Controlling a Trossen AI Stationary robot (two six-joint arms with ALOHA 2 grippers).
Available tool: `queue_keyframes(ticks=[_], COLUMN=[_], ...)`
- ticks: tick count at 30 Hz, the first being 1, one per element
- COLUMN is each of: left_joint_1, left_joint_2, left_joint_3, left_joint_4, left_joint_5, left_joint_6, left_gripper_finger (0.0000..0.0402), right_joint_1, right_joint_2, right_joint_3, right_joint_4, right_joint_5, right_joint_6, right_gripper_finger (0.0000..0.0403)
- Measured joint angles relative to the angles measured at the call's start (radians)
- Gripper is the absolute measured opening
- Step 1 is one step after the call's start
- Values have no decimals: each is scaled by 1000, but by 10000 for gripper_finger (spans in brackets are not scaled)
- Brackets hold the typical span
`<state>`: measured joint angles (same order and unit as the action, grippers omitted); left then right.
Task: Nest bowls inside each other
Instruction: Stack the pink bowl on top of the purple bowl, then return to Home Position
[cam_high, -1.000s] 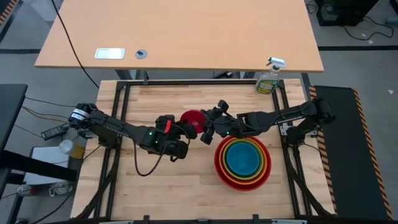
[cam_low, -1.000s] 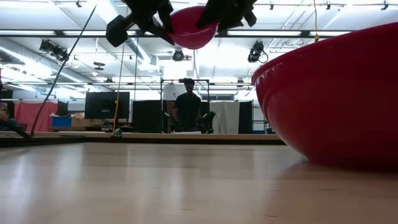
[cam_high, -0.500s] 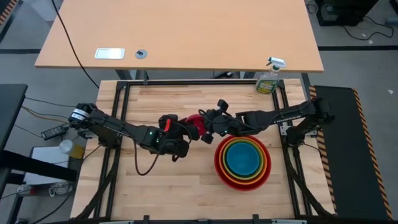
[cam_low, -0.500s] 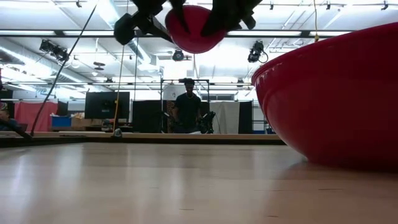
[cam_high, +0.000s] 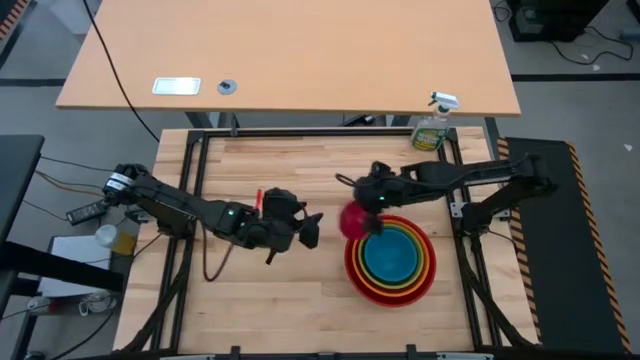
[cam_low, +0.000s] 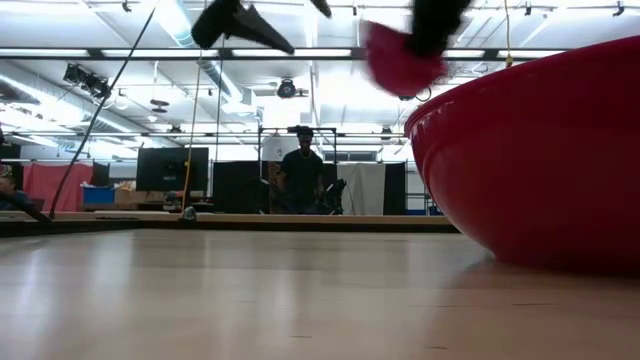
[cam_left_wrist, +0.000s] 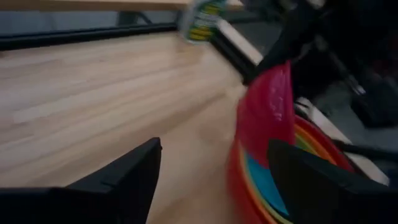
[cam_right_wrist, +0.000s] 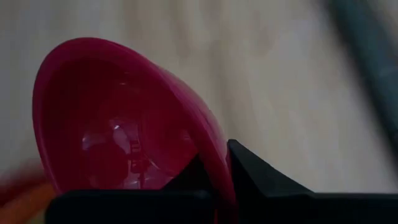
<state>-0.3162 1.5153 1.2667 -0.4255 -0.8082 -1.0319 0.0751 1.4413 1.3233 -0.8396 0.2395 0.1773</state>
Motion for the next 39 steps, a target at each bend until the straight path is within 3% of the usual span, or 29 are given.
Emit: queue_keyframes(ticks=[2,5,18,25,32,39], left_joint_1=[-7,-28,-101,-109,-109,-124], left_joint_2=[-16,-20,-150,-261,-365,-521], left_joint_3=[4,1,1,0,-13,-205], left_joint_4=[-6,-106,-420,-601,-731,-667], left_joint_5=[54,92,83,77,68,74], left_joint_6=[40,40,-39,-44,-55,-154], left_gripper_finger=[295,295,295,295,291,276], right_joint_1=[7,39,108,81,38,15], right_joint_2=[-28,-43,-60,-61,-87,-172], right_joint_3=[3,-9,-309,-332,-276,-323], right_joint_4=[-74,-245,-92,-88,-188,-245], right_joint_5=[-103,-157,-301,-402,-368,-314], right_joint_6=[0,-2,33,38,37,44], right_gripper_finger=[41,42,46,117,191,195])
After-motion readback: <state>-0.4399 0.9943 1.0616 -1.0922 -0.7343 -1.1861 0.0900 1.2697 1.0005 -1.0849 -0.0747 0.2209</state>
